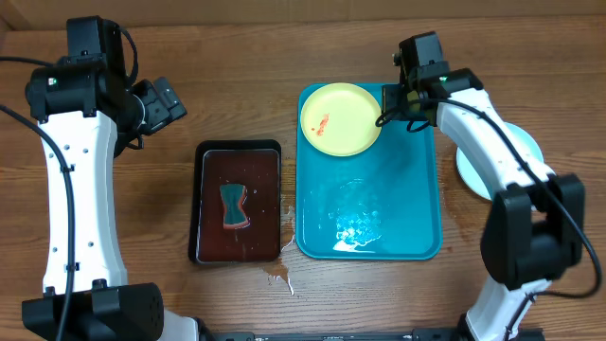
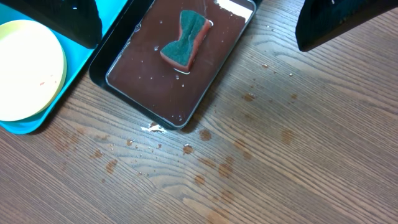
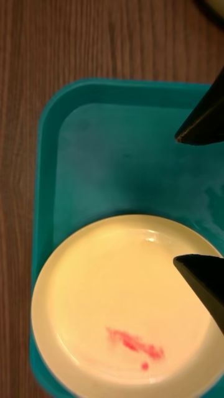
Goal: Clean dirty plates on tray and stack at the side
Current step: 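Grasp the remaining yellow plate rim with the right gripper and slide it down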
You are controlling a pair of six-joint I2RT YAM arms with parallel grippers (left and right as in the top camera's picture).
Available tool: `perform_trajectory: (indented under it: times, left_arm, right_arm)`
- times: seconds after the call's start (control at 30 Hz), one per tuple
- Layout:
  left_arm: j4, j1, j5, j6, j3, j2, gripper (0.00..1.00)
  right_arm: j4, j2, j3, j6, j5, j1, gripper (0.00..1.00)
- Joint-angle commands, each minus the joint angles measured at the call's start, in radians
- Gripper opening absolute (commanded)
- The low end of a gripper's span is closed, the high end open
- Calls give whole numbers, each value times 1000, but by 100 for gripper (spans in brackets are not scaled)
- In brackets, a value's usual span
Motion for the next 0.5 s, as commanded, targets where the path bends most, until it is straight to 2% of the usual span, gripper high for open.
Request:
perform_trajectory:
  times: [0.0, 0.1, 0.13, 0.27, 0.3, 0.47]
  left_arm:
    - [1, -1, -10, 8, 18, -11, 100]
    - [1, 0, -10, 8, 18, -11, 100]
    - [1, 0, -10, 8, 18, -11, 100]
    - [1, 0, -10, 8, 18, -11, 100]
    - [1, 0, -10, 8, 18, -11, 100]
    - [1, -1, -10, 8, 18, -11, 100]
  right_arm:
    - [31, 56, -6, -5, -72, -6, 58]
    - [75, 114, -6, -5, -124, -3, 58]
    - [85, 127, -6, -5, -130, 0, 55]
    - [103, 167, -6, -4, -127, 2, 30]
    - [103, 169, -6, -4, -126, 2, 27]
    - [98, 185, -7, 25, -126, -7, 27]
